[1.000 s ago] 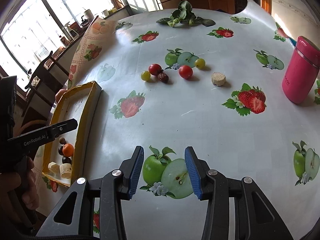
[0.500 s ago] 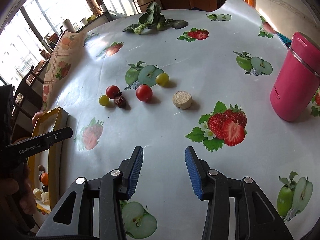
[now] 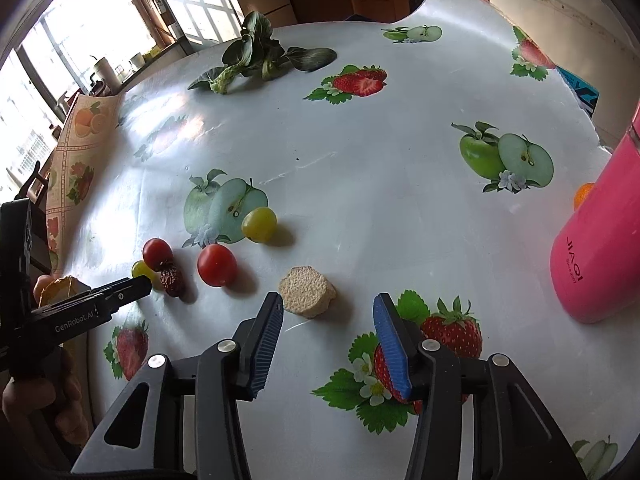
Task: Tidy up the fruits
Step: 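Move both open tools back to the remaining fruits, then grasp the yellow-green grape with the left tool while the right tool grasps the beige cube, then carry the grape and beige cube over the tray with both tools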
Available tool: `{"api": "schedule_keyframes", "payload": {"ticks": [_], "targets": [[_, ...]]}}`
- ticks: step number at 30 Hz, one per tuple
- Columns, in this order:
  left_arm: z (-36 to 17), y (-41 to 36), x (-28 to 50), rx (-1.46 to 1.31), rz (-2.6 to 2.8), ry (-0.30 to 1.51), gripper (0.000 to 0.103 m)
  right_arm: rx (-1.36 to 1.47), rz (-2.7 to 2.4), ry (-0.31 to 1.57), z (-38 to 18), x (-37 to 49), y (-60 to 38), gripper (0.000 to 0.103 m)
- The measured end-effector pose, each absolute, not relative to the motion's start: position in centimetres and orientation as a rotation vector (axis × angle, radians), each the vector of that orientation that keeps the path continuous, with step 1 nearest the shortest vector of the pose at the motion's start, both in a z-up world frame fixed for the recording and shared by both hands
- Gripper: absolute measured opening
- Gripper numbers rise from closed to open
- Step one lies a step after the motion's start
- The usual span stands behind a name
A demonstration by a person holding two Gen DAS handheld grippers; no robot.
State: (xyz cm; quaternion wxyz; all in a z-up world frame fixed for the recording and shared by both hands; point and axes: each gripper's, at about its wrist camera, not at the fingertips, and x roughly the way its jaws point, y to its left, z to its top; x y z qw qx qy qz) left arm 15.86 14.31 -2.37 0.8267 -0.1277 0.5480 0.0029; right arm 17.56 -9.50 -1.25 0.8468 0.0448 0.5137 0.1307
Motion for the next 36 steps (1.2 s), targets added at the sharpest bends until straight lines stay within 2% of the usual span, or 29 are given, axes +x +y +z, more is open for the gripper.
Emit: {"api": "schedule_keyframes", "payload": {"ticks": [6,8,9,15,18,20,23,24,25,27,28,29,30,36], "targets": [[-2.4,13.6,16.1,-0.222,-0.011,1.135,0.032,0.06,0.288,1.083,-1.9,18.2,-8.1,0.047],[-2.4,14.3,15.8,-0.239,-0.005,1.134,0.021,0.025,0.296,1.085,-2.0,18.1,-7.4,0.032],[-2.4,14.7,15.7,-0.271,-0.017,1.136,0.02,0.012,0.297,1.089,-2.0,18.0,-7.2,0.02],[-2.2,15.6,14.0,-0.312,-0.024,1.148,0.02,0.011,0.337,1.091,-1.9,16.1,-6.4,0.02],[-1.5,15.6,13.1,-0.322,-0.033,1.132,0.02,0.041,0.34,1.088,-1.9,15.5,-6.8,0.027],[-0.8,15.7,12.4,-0.338,-0.04,1.119,0.02,0.034,0.337,1.09,-1.9,15.5,-7.0,0.022],[0.2,15.8,11.1,-0.355,-0.048,1.104,0.02,0.027,0.318,1.09,-1.8,15.6,-7.1,0.031],[0.5,15.8,10.7,-0.36,-0.05,1.102,0.02,0.039,0.318,1.092,-1.8,15.8,-7.2,0.048],[0.7,15.8,10.3,-0.363,-0.051,1.1,0.02,0.051,0.322,1.083,-1.8,15.9,-7.2,0.058],[1.1,15.7,9.5,-0.368,-0.056,1.097,0.02,0.029,0.305,1.082,-1.9,16.2,-6.9,0.055],[1.3,15.7,9.2,-0.369,-0.058,1.095,0.02,0.02,0.307,1.085,-2.0,16.4,-6.7,0.049],[1.5,15.6,8.8,-0.369,-0.059,1.094,0.02,0.009,0.311,1.089,-2.1,16.5,-6.5,0.039],[1.6,15.6,8.5,-0.37,-0.06,1.091,0.02,0.004,0.318,1.099,-2.0,16.5,-6.3,0.015],[2.7,16.7,6.0,-0.406,-0.045,1.074,0.02,0.004,0.372,1.073,0.0,13.7,-5.1,0.015]]}}
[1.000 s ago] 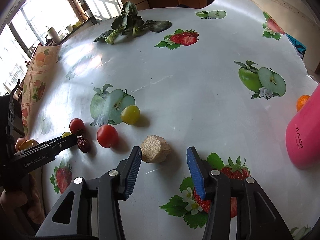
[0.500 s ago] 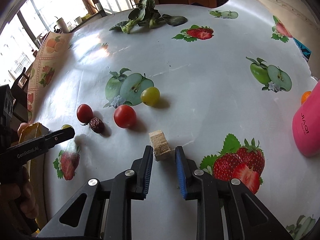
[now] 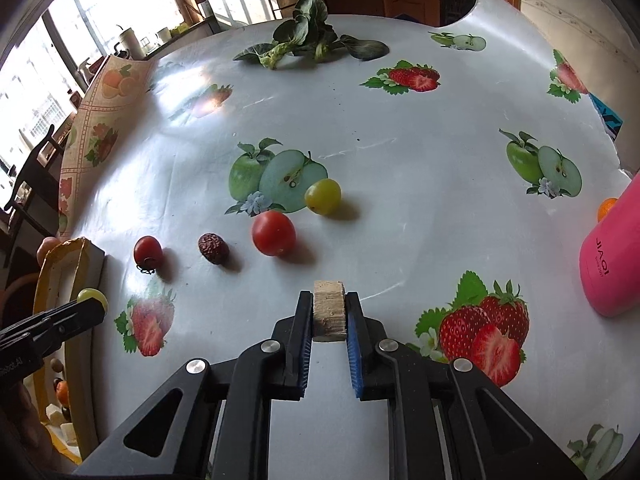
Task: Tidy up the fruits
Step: 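Carry the grape and beige cube over the tray with both tools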
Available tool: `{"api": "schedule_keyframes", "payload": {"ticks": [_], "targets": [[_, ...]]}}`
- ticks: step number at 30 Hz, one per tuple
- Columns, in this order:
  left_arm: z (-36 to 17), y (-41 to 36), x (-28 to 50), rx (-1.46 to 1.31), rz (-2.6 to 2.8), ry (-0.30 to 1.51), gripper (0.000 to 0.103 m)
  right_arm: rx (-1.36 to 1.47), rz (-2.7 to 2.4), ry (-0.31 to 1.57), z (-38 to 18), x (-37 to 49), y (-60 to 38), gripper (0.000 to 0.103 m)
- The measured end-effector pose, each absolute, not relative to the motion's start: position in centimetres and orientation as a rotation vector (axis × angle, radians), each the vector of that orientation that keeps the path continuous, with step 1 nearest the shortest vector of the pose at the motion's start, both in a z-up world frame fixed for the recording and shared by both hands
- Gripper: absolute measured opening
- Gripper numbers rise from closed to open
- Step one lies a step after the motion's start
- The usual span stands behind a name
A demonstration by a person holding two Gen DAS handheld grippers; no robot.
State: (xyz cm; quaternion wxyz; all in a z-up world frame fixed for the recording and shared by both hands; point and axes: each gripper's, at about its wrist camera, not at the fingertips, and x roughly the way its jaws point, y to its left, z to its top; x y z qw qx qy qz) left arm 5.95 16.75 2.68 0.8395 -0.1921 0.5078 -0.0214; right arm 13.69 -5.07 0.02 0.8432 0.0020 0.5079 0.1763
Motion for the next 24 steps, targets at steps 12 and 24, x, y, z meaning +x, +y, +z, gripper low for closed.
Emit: {"api": "schedule_keyframes", "payload": {"ticks": [12,24], "targets": [[5.2,19.7,0.3,-0.408,0.025,1.031,0.02,0.007,0.531,1.051,3.5,5.9,-0.3,0.015],[6.9,22.8,-4.6,-0.397,0.126,0.998,0.02,-0.038,0.636,1.046,5.3,0.7,3.9,0.015]]}}
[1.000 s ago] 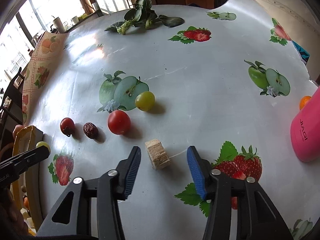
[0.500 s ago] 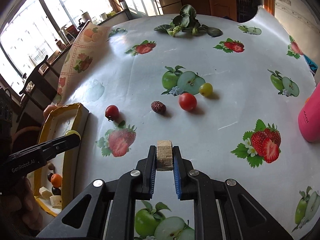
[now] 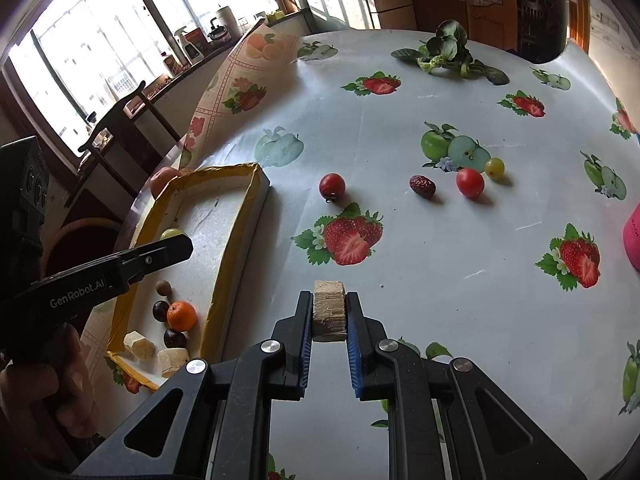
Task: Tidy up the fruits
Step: 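Carry the grape and beige cube over the tray with both tools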
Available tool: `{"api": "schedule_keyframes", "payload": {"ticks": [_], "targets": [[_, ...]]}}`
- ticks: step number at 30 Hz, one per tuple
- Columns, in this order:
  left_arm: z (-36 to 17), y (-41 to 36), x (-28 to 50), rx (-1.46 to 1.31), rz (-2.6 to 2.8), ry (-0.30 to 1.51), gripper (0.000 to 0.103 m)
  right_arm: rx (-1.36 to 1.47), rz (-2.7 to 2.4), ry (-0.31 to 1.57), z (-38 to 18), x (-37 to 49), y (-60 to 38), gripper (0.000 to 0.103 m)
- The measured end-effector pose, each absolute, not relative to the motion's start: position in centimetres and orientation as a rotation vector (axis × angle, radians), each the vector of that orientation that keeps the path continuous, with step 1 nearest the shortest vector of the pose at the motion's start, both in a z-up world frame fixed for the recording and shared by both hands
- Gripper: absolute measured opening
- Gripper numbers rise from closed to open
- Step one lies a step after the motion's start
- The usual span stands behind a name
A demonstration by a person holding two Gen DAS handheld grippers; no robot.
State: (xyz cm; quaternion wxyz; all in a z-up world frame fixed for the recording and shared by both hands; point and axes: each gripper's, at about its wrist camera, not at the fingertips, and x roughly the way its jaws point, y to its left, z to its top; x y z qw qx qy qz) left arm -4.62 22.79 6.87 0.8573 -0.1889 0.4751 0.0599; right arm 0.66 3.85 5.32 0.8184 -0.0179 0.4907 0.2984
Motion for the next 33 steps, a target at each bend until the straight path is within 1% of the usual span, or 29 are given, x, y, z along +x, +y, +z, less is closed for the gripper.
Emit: {"api": "schedule_keyframes", "payload": {"ticks": [17,33], "targets": [[7.2,26.4,-8.5,-0.432,0.197,0.982,0.021,-0.096,0.733,1.032,6.6,-2.7,8.6,0.015],[6.3,30.5,-10.0,-0.48,0.278,0.979,0.021,-0.119,0.795,1.044,6.1,-3.3,11.9,0.015]]}}
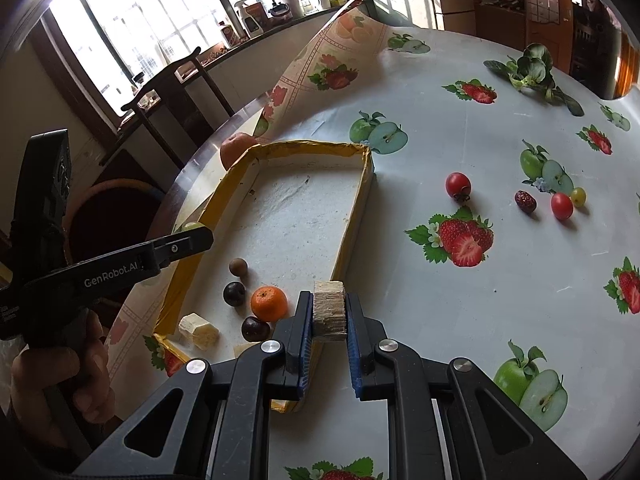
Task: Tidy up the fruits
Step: 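Carry the grape and beige cube over the tray with both tools, then open both tools to drop the grape and cube into the tray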
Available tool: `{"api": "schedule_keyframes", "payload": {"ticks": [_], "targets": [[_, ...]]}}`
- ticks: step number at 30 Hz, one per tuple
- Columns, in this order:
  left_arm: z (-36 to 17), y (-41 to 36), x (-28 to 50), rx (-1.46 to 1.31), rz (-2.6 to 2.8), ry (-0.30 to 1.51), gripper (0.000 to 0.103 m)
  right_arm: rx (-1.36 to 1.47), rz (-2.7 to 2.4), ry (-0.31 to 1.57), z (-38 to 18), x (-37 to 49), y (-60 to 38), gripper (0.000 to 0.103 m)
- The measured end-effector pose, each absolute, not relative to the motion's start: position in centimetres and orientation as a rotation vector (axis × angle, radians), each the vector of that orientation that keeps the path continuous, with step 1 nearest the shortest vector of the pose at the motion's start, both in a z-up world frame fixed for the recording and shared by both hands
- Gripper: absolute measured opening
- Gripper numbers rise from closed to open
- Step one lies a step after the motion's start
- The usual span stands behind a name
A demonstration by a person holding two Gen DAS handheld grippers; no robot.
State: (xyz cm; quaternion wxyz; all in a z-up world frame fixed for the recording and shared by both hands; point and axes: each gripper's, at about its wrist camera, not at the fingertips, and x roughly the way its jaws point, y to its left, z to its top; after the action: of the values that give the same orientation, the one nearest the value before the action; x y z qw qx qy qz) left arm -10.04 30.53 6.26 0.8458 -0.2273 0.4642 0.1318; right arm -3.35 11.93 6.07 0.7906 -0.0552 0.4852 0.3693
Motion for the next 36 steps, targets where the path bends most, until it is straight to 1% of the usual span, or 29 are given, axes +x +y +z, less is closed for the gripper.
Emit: {"api": "schedule_keyframes", "payload": {"ticks": [10,21,29,33,36], "targets": [[5.0,32.8,-8.9,-0.496,0.306,0.997,0.021,-0.125,0.84,1.065,5.1,-2.5,15.5,0.015],[1.5,33.8,-6.9,-0.493,0.333,1.063,0.021,-0.21,0.876,1.115,1.2,-1.6,21.1,0.015],[-0.3,34.5,-5.6,-0.484,0.357,1.095,0.021,-0.24,0.873,1.149,-1.1,-0.9,22.5,0.015],[-1.7,34.4,-5.3,-0.469,0.364,1.146,0.021,-0.261,0.873,1.162,-1.8,-0.8,23.0,0.015],[-2.1,34.0,-5.4,-0.456,0.37,1.161,0.022,-0.263,0.871,1.175,-2.3,-0.8,23.0,0.02]]}}
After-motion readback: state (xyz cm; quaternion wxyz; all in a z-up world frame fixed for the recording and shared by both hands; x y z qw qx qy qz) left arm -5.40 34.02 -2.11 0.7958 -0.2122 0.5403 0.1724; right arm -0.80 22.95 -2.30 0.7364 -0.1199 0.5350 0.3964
